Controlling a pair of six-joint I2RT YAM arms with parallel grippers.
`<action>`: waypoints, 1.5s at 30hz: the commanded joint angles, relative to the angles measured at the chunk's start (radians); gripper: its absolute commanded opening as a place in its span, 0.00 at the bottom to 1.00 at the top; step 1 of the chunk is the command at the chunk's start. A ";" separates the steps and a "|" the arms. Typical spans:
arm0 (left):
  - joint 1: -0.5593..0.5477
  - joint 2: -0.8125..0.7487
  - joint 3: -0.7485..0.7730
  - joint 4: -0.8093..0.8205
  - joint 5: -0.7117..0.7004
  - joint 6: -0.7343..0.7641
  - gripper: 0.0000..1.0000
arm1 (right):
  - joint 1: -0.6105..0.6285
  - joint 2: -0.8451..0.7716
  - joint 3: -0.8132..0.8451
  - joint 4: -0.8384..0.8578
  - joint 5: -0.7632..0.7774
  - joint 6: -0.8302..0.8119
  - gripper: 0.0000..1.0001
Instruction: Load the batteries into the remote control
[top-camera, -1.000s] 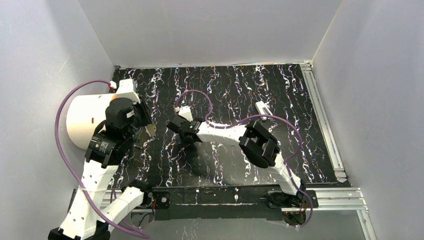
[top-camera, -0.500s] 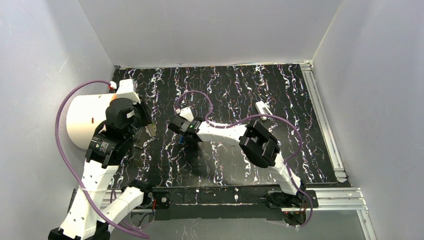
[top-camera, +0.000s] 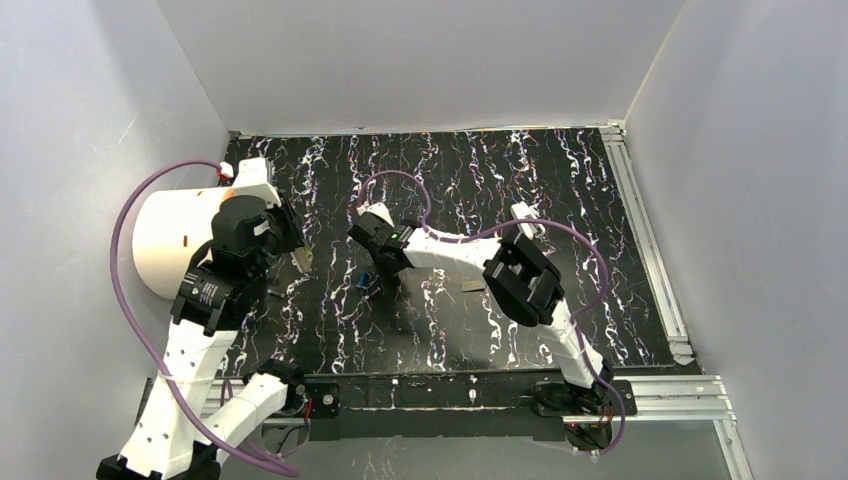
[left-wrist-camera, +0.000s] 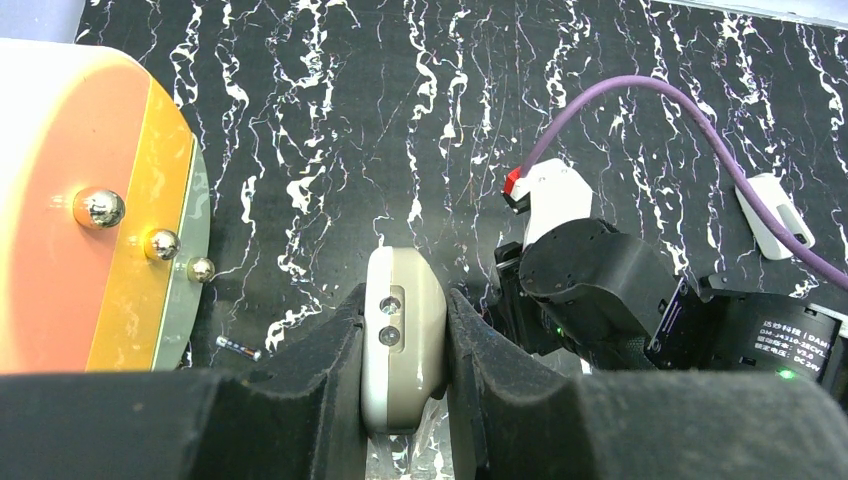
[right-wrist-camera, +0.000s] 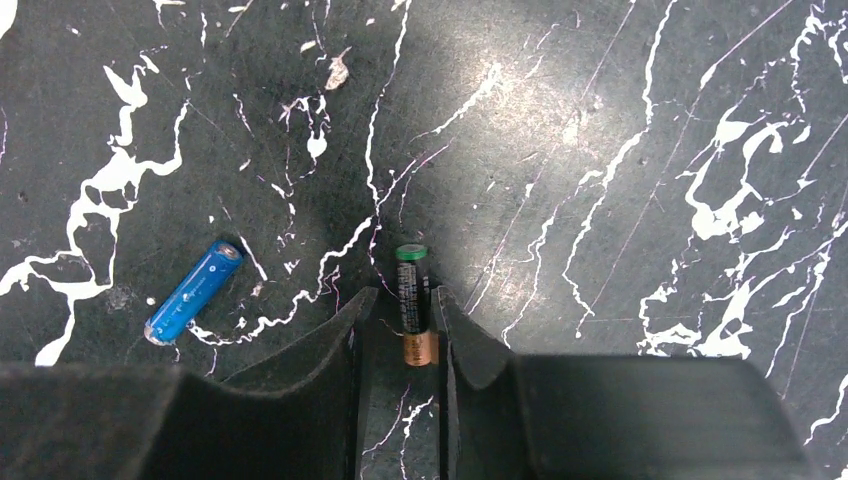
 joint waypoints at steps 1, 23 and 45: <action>0.002 0.001 -0.009 0.015 -0.017 0.003 0.00 | 0.001 0.044 -0.002 -0.064 -0.062 -0.077 0.33; 0.001 -0.005 -0.023 0.012 -0.009 -0.004 0.00 | 0.005 0.155 0.120 -0.266 -0.089 -0.062 0.29; 0.002 0.148 -0.087 0.105 0.248 -0.124 0.00 | -0.131 -0.397 -0.408 0.286 -0.164 0.042 0.10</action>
